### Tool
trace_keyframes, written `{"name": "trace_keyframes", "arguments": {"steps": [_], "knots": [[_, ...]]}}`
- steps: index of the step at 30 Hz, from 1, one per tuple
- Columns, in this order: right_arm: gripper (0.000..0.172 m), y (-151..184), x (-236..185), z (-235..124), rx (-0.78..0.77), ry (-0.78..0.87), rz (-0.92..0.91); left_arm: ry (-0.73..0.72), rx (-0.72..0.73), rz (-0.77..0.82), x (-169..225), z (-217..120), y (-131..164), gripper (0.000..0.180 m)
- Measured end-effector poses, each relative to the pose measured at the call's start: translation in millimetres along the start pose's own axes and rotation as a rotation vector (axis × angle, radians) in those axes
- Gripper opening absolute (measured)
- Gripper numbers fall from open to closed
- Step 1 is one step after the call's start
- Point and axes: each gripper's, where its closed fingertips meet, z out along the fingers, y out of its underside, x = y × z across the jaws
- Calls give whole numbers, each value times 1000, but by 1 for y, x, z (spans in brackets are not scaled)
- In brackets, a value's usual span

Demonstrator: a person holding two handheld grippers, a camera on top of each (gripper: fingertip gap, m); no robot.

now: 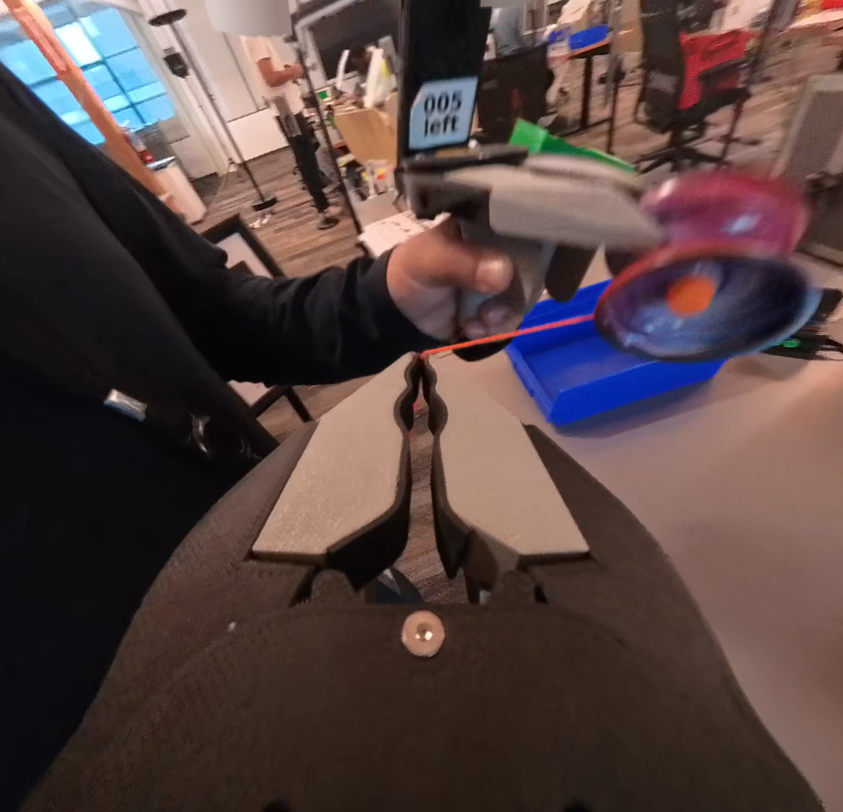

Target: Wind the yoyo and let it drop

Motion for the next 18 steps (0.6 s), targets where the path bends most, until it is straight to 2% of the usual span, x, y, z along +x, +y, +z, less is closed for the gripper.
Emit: {"name": "trace_keyframes", "arguments": {"steps": [3,5,8,11,15,18], "knots": [[0,-11,21,-19,-57,148,-56,-18,-107,68,-11,6,22,2],[0,-8,36,-30,-148,217,-91,-25,-157,80,-16,5,36,2],[0,10,50,-23,-288,207,-121,-55,-268,64,-25,1,65,2],[0,16,80,-19,-382,305,-252,-61,-430,50,-25,-11,99,2],[0,27,108,-18,-540,377,-487,-6,-453,-73,-5,-30,108,2],[0,48,116,-12,-574,324,-558,167,-297,-243,35,-34,84,2]]}}
